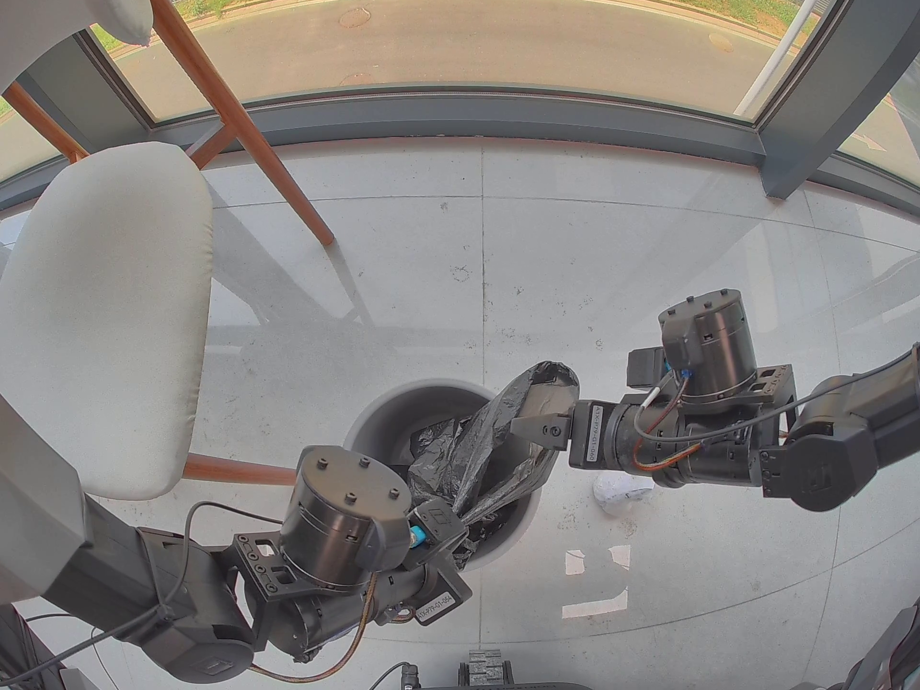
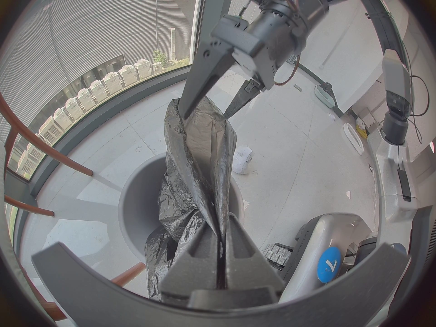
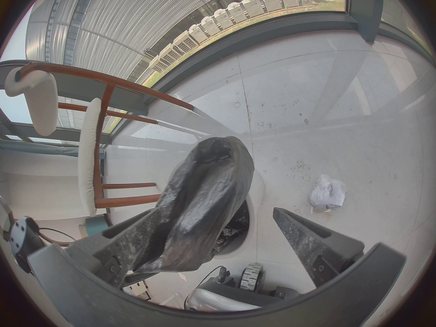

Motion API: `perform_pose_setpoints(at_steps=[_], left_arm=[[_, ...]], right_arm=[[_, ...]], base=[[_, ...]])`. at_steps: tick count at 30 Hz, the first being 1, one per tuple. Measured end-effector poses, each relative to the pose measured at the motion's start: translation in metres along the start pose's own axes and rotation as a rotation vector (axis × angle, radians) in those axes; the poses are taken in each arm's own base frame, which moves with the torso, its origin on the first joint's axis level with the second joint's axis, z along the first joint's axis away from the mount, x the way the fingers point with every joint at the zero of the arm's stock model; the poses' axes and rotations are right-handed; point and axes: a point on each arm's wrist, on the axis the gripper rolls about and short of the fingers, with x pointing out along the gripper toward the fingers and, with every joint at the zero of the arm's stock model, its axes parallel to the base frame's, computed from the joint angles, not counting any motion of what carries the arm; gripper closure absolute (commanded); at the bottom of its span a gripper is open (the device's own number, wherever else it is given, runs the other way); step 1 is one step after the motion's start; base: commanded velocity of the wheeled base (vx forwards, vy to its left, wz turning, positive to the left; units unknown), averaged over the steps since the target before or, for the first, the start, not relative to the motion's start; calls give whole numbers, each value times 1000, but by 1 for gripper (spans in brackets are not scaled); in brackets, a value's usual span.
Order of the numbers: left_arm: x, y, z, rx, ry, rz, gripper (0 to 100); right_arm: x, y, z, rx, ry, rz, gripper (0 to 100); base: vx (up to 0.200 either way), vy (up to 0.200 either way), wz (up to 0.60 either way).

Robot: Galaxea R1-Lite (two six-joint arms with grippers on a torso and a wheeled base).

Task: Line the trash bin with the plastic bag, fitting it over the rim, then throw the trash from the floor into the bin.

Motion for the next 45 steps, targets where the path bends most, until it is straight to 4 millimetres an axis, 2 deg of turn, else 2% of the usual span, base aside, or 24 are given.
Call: perform_pose_setpoints(at_steps=[10,11,22,29,30,39,45], left_arm=[[0,1,1,-8,-4,4,100],[0,1,0,-8,-1,3,100],[0,1,-1,-13,5,4,100],[3,0,-2,-13,7,-1,100],[4,0,-2,-13,6,-3,0],[13,1,-3,-29,19,0,0],[19,16,-5,-62,30,45,0]], right_arm=[[17,-4,-12,-5,45,-29,0],[19,-3,-11,-6,39,-33,100],[28,8,-11,-24,22,-34,100],[37,2,-8,-56,-1,-38,100],[38,1,-7,-63,-11,-34,100],[46,-6,-8,-70,-22,-46,100],[48,-8,-8,-68,-21,-50,100]], base=[[0,0,0],[0,0,0],[0,0,0],[0,0,0],[0,0,0],[0,0,0],[0,0,0]])
